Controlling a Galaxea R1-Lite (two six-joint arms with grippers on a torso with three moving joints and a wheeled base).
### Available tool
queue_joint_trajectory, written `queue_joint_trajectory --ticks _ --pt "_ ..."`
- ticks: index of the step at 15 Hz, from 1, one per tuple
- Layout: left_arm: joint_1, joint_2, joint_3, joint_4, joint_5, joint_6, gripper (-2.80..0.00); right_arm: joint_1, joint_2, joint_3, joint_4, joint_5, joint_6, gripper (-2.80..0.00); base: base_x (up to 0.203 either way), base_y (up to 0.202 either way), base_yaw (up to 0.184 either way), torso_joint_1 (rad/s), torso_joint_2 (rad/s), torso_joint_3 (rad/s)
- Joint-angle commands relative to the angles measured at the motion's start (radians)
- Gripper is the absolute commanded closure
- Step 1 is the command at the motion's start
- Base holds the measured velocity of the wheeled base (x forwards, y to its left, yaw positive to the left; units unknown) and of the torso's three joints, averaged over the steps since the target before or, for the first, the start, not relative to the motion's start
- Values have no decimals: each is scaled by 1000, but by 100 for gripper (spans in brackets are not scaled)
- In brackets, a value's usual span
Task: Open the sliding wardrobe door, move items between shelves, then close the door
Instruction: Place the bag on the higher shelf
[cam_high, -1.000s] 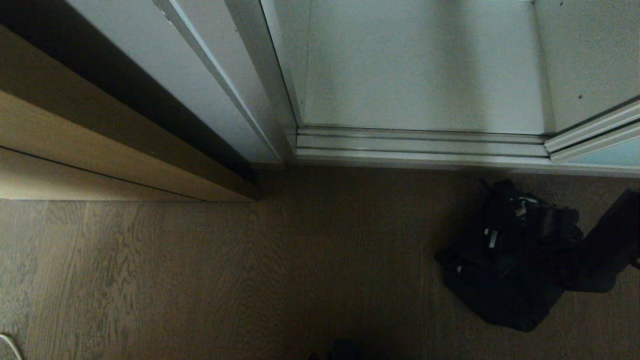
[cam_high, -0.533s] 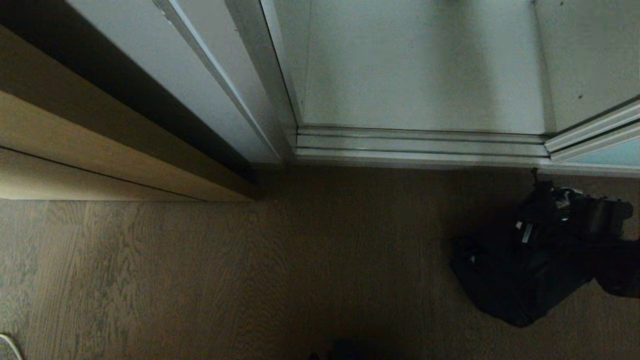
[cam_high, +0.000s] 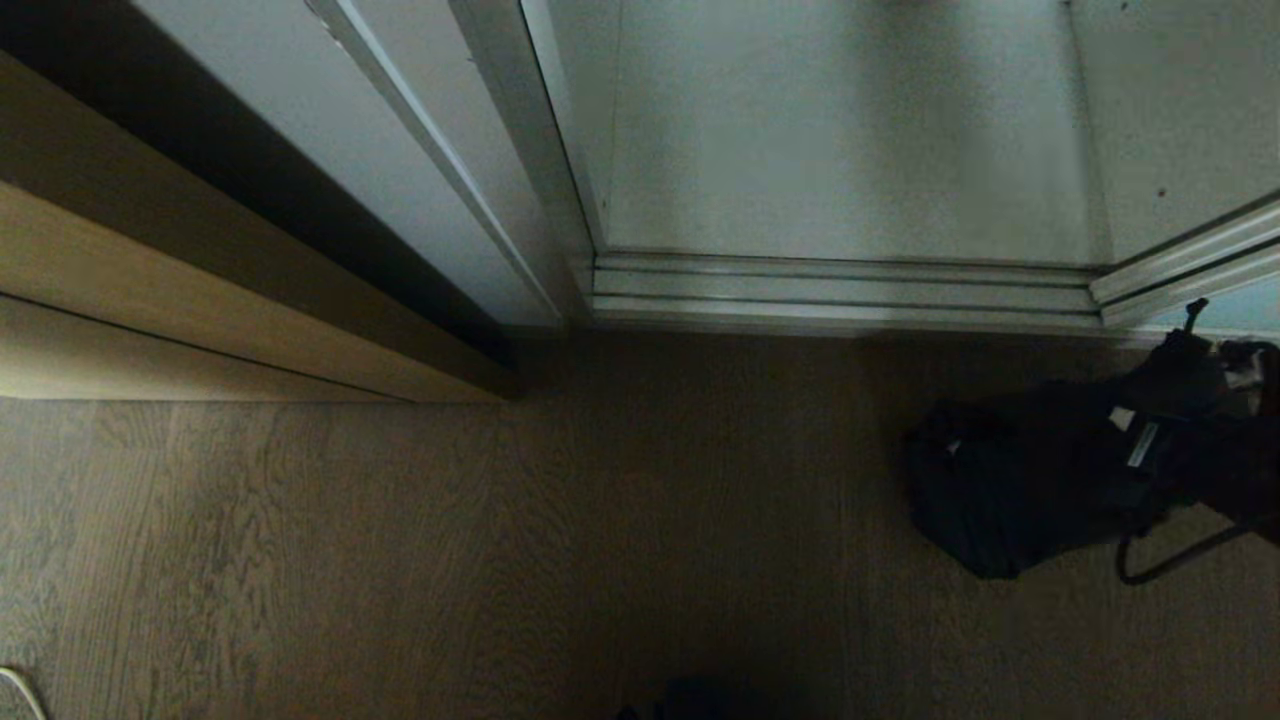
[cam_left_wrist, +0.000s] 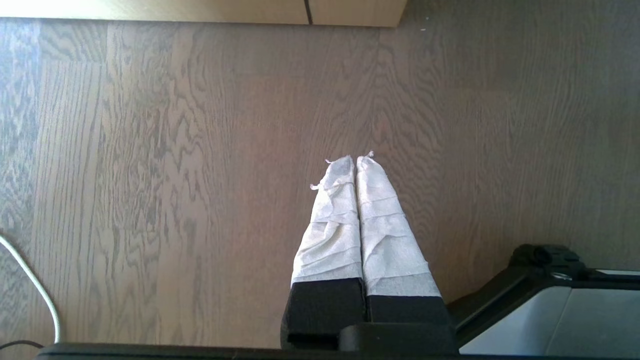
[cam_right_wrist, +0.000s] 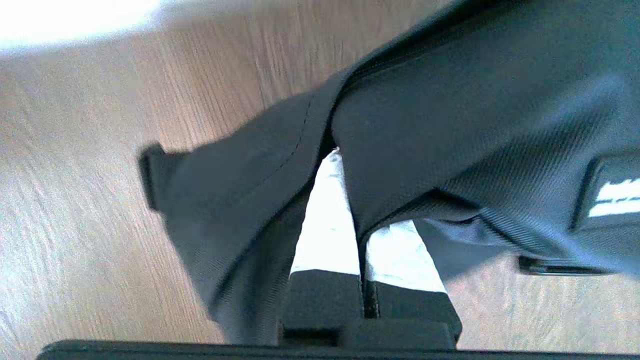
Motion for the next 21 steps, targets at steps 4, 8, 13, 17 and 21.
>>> queue_joint_trajectory --ticks 4,8,13,17,21 --pt "1 1 0 0 0 0 0 -26 -224 70 1 -9 -20 0 0 0 0 0 0 0" --pt "2 1 0 0 0 0 0 -28 -358 228 41 -9 -26 0 0 0 0 0 0 0" --pt "1 1 0 0 0 0 0 -26 -527 207 73 -120 -32 0 0 0 0 0 0 0" --pt "1 1 0 0 0 0 0 -2 -677 164 168 -136 -56 0 0 0 0 0 0 0" --pt "1 1 0 0 0 0 0 46 -808 137 390 -129 -71 0 0 0 0 0 0 0"
